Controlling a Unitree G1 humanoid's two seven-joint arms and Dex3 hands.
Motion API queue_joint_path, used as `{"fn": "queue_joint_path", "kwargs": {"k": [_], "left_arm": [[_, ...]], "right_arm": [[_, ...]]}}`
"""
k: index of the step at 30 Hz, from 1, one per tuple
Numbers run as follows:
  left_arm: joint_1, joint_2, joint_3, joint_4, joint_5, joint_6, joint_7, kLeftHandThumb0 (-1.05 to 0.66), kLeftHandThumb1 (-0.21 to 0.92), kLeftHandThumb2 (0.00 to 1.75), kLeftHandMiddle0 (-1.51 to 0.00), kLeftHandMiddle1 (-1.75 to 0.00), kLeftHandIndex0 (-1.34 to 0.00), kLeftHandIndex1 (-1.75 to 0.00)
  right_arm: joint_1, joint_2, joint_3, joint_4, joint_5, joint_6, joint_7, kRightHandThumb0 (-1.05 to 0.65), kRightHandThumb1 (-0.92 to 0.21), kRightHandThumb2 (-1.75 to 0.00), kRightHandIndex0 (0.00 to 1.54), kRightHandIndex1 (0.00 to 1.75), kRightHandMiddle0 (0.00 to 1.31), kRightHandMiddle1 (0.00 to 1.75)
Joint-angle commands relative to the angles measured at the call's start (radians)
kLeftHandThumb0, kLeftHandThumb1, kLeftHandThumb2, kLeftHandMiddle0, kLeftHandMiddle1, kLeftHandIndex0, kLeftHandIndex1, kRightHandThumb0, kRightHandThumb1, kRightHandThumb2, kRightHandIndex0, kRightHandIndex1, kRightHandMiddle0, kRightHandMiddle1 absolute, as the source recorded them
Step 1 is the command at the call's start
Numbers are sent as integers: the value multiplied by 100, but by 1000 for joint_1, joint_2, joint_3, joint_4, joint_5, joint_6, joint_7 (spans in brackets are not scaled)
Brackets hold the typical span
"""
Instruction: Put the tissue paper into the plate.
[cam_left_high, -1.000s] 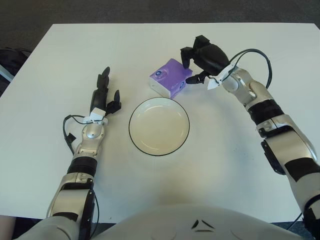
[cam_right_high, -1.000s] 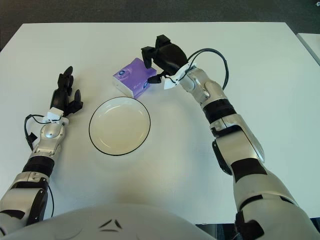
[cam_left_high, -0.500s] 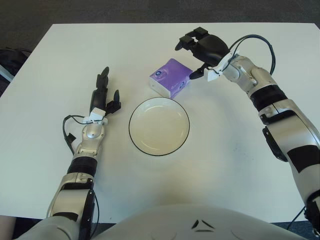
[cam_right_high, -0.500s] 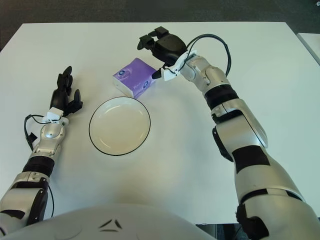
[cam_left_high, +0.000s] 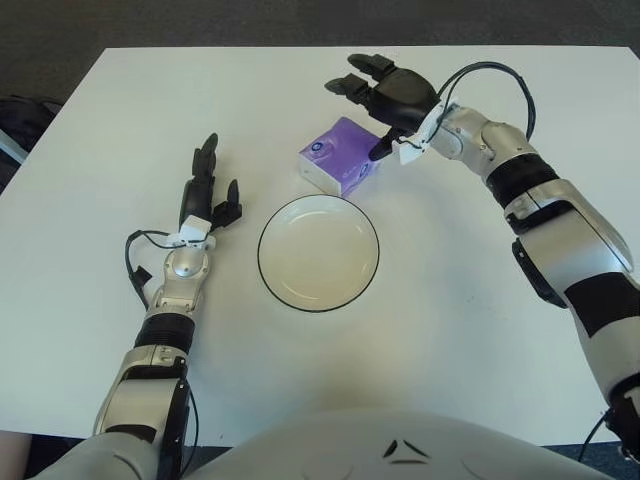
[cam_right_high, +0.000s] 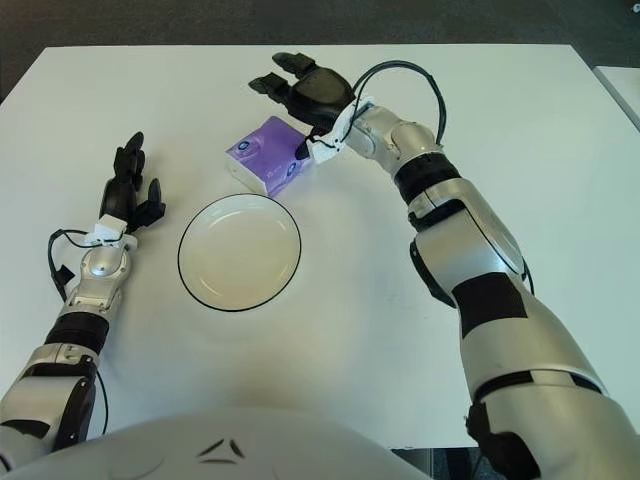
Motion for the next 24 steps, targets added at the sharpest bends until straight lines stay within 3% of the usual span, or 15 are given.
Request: {"fn": "queue_joint_path", "kwargs": {"k": [1,9,24], "left_arm": [[182,-119,-59,170,38,-7,30,-68,92,83,-19,-1,0,-34],[185,-124,-64,163,49,9,44,-70,92,82,-19,-1,0,-32],[193,-131,-71,143,55,31,58,-68,92,78,-17,0,0,-31]], "right_arm": [[-51,15,35,27,-36,-12,-16,-84,-59,-40,0,0,0,20],[-67,24,71,42,-59,-23,-33,-87,-67,-33,0,0,0,15],[-61,66,113,68,-52,-48,-33,-80,-65,-31,0,0,0,15]]}}
